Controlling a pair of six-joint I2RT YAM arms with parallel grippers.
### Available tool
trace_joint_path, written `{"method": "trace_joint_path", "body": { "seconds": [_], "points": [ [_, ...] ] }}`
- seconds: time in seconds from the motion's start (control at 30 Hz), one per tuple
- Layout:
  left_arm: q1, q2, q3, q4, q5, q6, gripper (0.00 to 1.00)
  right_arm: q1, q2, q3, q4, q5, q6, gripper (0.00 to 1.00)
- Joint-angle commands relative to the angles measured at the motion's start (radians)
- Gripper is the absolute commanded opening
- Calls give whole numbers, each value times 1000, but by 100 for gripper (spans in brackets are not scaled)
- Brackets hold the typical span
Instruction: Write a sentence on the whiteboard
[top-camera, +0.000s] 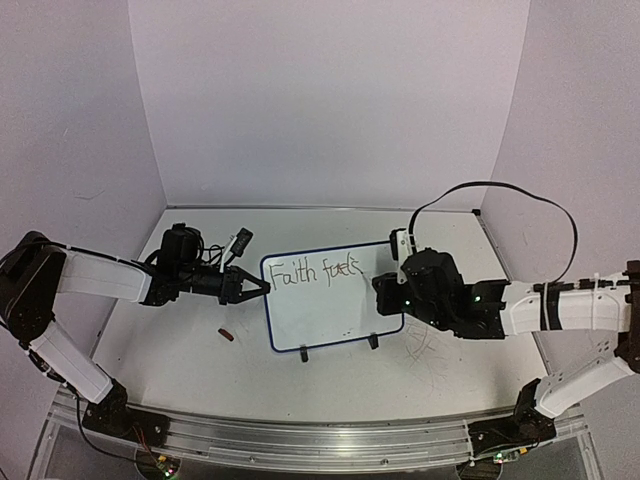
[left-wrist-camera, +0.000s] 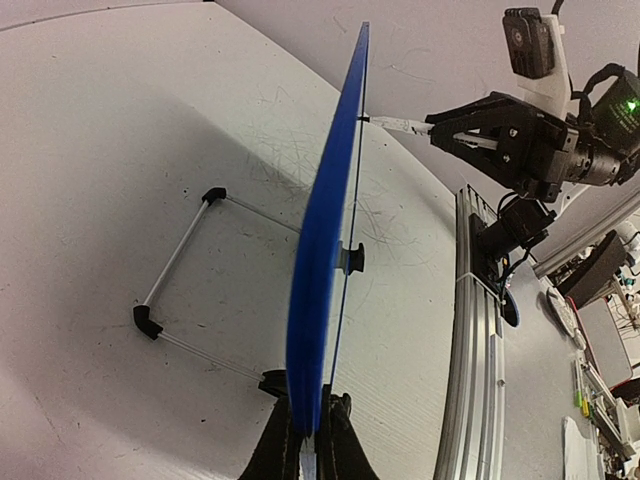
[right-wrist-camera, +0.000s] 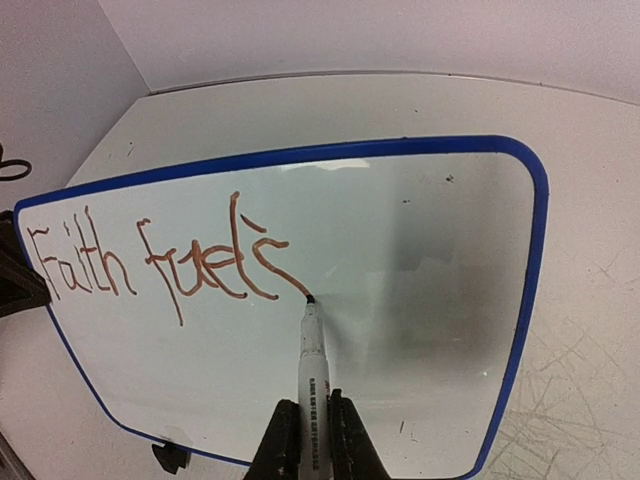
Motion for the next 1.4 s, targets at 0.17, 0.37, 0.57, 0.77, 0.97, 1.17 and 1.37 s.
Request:
{"method": "trace_joint_path", "body": {
  "seconds": [0.17, 0.37, 0.57, 0.77, 0.97, 1.17, 1.37],
  "points": [
    [-14, 10, 26, -35, -32, 40, 0, 12, 14, -7, 15, -3, 12, 0],
    [-15, 8, 22, -37, -34, 40, 0, 13, 54, 37, 57, -10, -9, 0],
    [-15, 6, 24, -39, -39, 41, 0, 17, -133, -15, 58, -24, -41, 0],
    [-15, -4, 13, -40, -45, 38, 0, -5, -277, -133, 43, 4, -113, 0],
    [-18, -30, 5, -40, -74, 30, 0, -6, -267, -107, 53, -48, -123, 0],
    [-21, -33, 14, -40, -114, 22, 0, -5, -259, -108, 89, -133, -145, 0],
    [-21, -16, 23, -40, -128, -2, 0, -4, -259, -115, 90, -150, -136, 0]
  ]
}}
